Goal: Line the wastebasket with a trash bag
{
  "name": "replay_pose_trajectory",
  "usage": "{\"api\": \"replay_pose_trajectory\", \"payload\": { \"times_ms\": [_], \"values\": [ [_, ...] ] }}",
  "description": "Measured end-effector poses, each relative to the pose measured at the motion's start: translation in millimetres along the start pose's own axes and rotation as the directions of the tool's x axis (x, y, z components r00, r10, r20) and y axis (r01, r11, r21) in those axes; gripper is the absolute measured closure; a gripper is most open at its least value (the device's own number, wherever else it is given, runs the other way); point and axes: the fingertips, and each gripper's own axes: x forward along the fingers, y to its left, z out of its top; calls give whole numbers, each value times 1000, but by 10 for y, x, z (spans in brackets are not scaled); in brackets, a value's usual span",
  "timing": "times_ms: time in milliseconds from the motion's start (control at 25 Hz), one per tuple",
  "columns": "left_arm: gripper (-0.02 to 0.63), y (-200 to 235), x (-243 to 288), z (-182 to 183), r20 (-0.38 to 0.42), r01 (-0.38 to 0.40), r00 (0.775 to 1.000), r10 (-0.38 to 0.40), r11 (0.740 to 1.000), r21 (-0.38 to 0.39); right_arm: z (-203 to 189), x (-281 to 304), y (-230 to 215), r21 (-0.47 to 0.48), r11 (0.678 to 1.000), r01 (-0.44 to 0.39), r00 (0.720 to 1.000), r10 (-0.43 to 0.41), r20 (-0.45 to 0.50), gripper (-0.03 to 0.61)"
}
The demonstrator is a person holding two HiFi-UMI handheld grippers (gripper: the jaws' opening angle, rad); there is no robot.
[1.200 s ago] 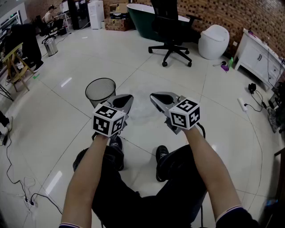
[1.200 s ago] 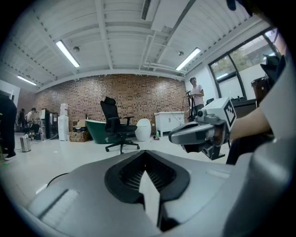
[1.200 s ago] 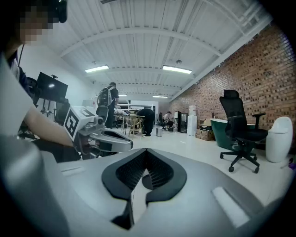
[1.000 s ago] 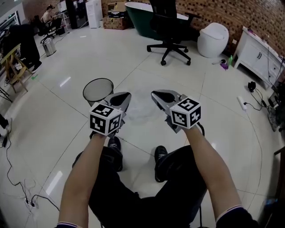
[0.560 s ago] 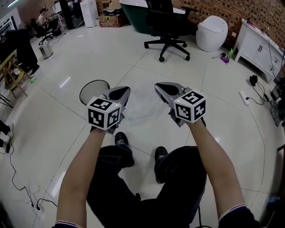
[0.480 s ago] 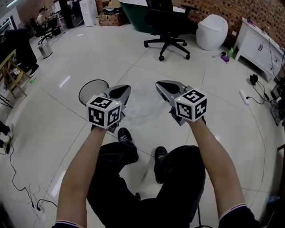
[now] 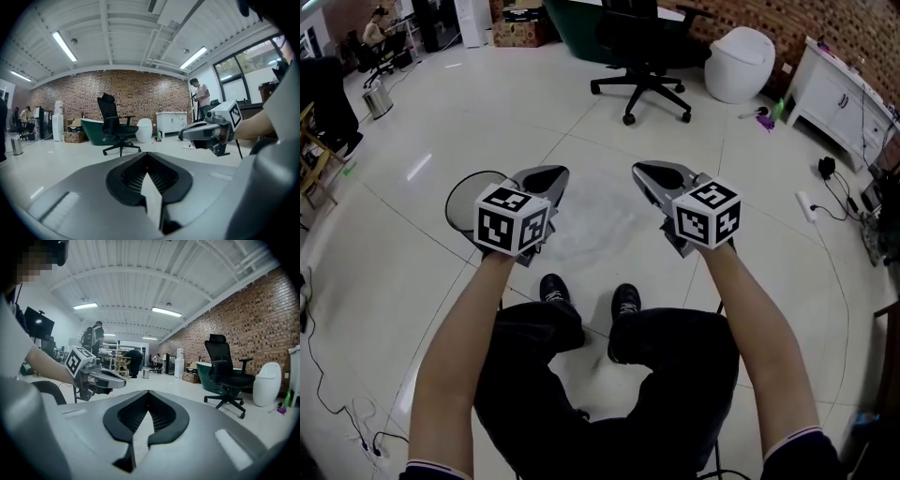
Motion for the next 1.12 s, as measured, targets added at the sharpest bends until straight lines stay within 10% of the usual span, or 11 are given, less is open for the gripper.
{"api": "replay_pose_trajectory", "payload": {
  "times_ms": [1120],
  "values": [
    [603,532,1829,-812,-183,116,976,-121,993,-36,-1238,351,-1631,119,979,165,976,-144,-166,577]
  ]
}}
